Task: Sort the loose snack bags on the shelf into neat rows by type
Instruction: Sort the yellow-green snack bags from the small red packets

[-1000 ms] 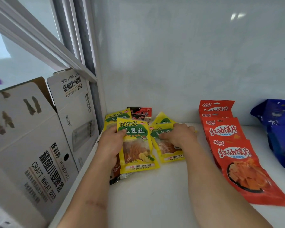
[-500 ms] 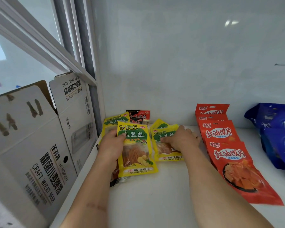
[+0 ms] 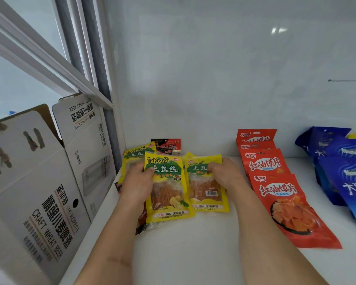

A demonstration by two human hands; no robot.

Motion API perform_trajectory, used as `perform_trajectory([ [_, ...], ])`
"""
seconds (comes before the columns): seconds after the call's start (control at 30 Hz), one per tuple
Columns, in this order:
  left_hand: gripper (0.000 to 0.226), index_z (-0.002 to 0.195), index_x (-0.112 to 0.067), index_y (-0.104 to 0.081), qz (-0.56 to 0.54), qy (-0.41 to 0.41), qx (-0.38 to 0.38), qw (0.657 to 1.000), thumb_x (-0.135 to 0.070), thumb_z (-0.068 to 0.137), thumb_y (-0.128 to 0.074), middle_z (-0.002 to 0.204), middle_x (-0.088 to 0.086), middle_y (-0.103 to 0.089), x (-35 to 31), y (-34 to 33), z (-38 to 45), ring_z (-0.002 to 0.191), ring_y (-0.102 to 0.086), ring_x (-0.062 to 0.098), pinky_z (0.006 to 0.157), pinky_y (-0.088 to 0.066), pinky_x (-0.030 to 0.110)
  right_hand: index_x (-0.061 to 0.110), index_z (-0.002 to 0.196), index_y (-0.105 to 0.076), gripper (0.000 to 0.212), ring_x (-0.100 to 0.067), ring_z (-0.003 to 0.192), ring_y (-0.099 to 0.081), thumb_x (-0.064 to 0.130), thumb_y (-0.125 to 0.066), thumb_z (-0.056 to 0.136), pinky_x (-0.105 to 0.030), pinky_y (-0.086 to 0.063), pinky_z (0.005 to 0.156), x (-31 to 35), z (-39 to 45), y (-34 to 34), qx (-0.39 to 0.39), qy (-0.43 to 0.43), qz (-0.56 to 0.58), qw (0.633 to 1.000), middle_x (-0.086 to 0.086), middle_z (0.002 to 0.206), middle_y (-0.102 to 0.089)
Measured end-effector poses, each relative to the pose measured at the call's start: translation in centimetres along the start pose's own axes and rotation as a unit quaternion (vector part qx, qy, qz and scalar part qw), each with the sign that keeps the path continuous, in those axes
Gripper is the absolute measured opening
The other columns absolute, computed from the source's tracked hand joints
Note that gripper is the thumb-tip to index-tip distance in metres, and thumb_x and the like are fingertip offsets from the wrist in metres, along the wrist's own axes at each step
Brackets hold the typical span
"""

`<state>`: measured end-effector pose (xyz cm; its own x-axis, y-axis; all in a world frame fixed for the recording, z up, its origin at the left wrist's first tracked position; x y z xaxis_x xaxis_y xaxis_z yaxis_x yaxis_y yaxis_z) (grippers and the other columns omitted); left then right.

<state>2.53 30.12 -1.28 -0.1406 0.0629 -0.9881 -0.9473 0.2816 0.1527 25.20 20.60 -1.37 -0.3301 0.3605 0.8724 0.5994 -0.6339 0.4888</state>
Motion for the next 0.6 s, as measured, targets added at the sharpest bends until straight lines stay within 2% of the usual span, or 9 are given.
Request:
perform_trajectory([
  [0.07, 0.032, 0.085, -0.027, -0.069, -0.007, 0.001, 0.003, 1.000, -0.009, 0.103, -0.048, 0.094, -0.012, -0.071, 0.1, 0.0, 0.0, 0.098, -0.069, 0.020, 0.097, -0.053, 0.049, 0.001, 0.086, -0.069, 0.016, -0.036, 0.089, -0.070, 0.014, -0.063, 0.080, -0.043, -0.056, 0.079, 0.1, -0.1, 0.1, 0.025, -0.010, -0.024, 0.999, -0.019, 0.094, -0.074],
  [0.13, 0.032, 0.085, -0.027, -0.069, -0.007, 0.003, 0.000, 1.000, -0.009, 0.103, -0.049, 0.092, -0.012, -0.071, 0.1, 0.0, 0.1, 0.095, -0.069, 0.018, 0.096, -0.054, 0.046, 0.005, 0.081, -0.065, 0.006, -0.033, 0.087, -0.068, 0.009, -0.067, 0.083, -0.037, -0.054, 0.073, 0.3, -0.1, 0.3, 0.050, -0.013, -0.072, 0.996, -0.019, 0.097, -0.073],
  [0.2, 0.031, 0.087, -0.027, -0.070, 0.001, 0.004, -0.004, 1.000, -0.010, 0.103, -0.049, 0.092, -0.013, -0.071, 0.0, 0.1, 0.1, 0.094, -0.068, 0.016, 0.094, -0.054, 0.041, 0.010, 0.077, -0.061, 0.011, -0.026, 0.082, -0.064, 0.010, -0.069, 0.084, -0.031, -0.048, 0.064, 0.6, -0.2, 0.4, 0.072, -0.009, -0.102, 0.992, -0.015, 0.094, -0.070],
  [0.27, 0.028, 0.095, -0.025, -0.072, 0.010, 0.004, -0.007, 1.000, -0.012, 0.103, -0.049, 0.097, -0.009, -0.073, 0.1, 0.2, 0.1, 0.098, -0.069, 0.018, 0.094, -0.054, 0.040, 0.007, 0.084, -0.066, 0.007, -0.028, 0.084, -0.068, 0.011, -0.070, 0.084, -0.033, -0.050, 0.067, 0.7, -0.4, 0.3, 0.096, -0.013, -0.118, 0.988, -0.015, 0.095, -0.072],
  [0.37, 0.026, 0.101, -0.024, -0.073, 0.007, 0.008, -0.008, 1.000, -0.013, 0.103, -0.049, 0.101, -0.006, -0.074, 0.3, 0.2, 0.2, 0.099, -0.069, 0.018, 0.091, -0.054, 0.037, -0.001, 0.092, -0.071, 0.015, -0.031, 0.080, -0.069, 0.011, -0.070, 0.082, -0.039, -0.053, 0.071, 0.1, -0.3, 0.4, 0.108, -0.030, -0.102, 0.988, -0.024, 0.101, -0.073],
  [0.43, 0.026, 0.105, -0.023, -0.073, 0.008, 0.004, -0.008, 1.000, -0.012, 0.103, -0.049, 0.103, -0.006, -0.074, 0.1, 0.3, 0.2, 0.098, -0.068, 0.017, 0.086, -0.053, 0.033, -0.002, 0.096, -0.072, 0.019, -0.029, 0.080, -0.069, 0.014, -0.071, 0.085, -0.039, -0.055, 0.073, -0.4, 0.0, 1.0, 0.100, -0.041, -0.090, 0.990, -0.023, 0.100, -0.074],
  [0.53, 0.026, 0.103, -0.023, -0.072, 0.012, 0.003, -0.005, 1.000, -0.013, 0.103, -0.049, 0.105, -0.004, -0.075, 0.0, 0.3, 0.3, 0.100, -0.069, 0.020, 0.093, -0.054, 0.039, 0.003, 0.100, -0.071, 0.022, -0.026, 0.077, -0.068, 0.022, -0.071, 0.089, -0.030, -0.051, 0.063, -0.8, -0.3, 2.2, 0.093, -0.057, -0.093, 0.990, -0.014, 0.097, -0.073],
  [0.6, 0.025, 0.103, -0.022, -0.071, 0.014, 0.009, -0.003, 1.000, -0.013, 0.103, -0.048, 0.106, -0.002, -0.075, 0.1, 0.3, 0.1, 0.101, -0.069, 0.021, 0.096, -0.054, 0.043, 0.007, 0.104, -0.071, 0.020, -0.026, 0.081, -0.069, 0.020, -0.069, 0.091, -0.031, -0.053, 0.069, -1.0, -0.4, 2.5, 0.089, -0.048, -0.073, 0.992, -0.013, 0.100, -0.074],
])
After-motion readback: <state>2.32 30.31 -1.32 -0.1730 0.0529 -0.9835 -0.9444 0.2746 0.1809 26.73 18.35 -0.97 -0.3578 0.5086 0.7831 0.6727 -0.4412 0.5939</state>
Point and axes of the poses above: each hand's wrist, its own z-axis towards the middle knuckle, its own y-axis out of the back of the hand, x = y × z, the point moved 5 cm from there along z, towards the middle knuckle
